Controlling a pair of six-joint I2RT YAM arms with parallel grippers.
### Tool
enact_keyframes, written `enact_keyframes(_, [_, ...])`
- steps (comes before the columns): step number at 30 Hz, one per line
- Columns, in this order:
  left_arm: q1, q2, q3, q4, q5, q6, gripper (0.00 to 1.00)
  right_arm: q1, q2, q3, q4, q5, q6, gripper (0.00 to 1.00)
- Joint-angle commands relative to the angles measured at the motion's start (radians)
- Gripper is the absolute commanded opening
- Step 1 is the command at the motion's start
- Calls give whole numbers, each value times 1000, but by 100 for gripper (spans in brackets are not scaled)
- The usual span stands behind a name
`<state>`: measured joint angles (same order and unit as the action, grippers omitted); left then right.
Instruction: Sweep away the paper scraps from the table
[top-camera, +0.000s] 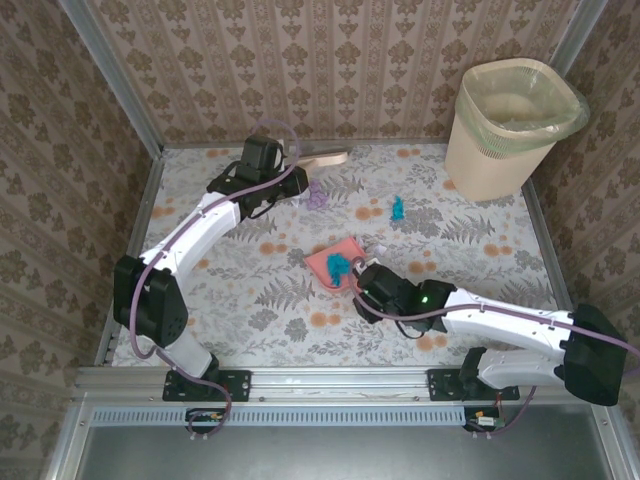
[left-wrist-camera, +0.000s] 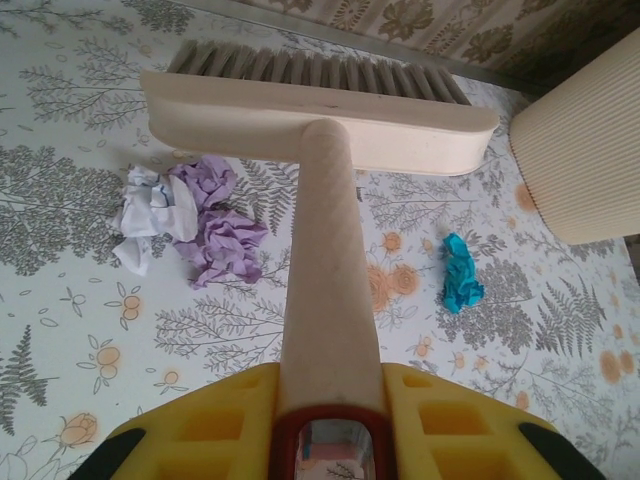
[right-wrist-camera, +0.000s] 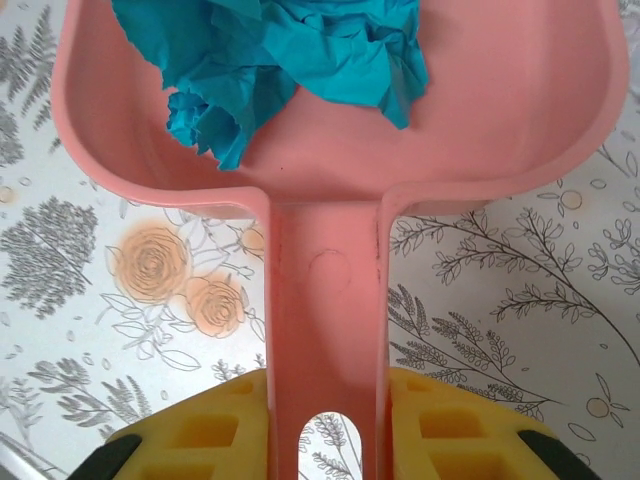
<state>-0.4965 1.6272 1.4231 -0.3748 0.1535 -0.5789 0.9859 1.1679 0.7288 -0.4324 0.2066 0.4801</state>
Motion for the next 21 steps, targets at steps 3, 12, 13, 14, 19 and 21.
enact_keyframes(3, [15,-16,38,1,26,31,0,0,-43,102,-98,13,45,0])
enact_keyframes(12, [35,-58,0,0,-6,25,0,-64,-20,292,-285,25,81,0])
enact_keyframes(13, [36,-59,-1,-2,-6,24,0,-80,-16,317,-300,19,82,0])
enact_keyframes(14, [50,-62,-4,-3,-6,24,0,-94,-12,339,-315,15,82,0])
enact_keyframes(19, [77,-73,-16,-8,-12,24,0,-246,10,470,-389,-35,81,0])
enact_keyframes(21, [80,-80,-21,-8,-14,24,0,-316,14,516,-400,-62,80,0])
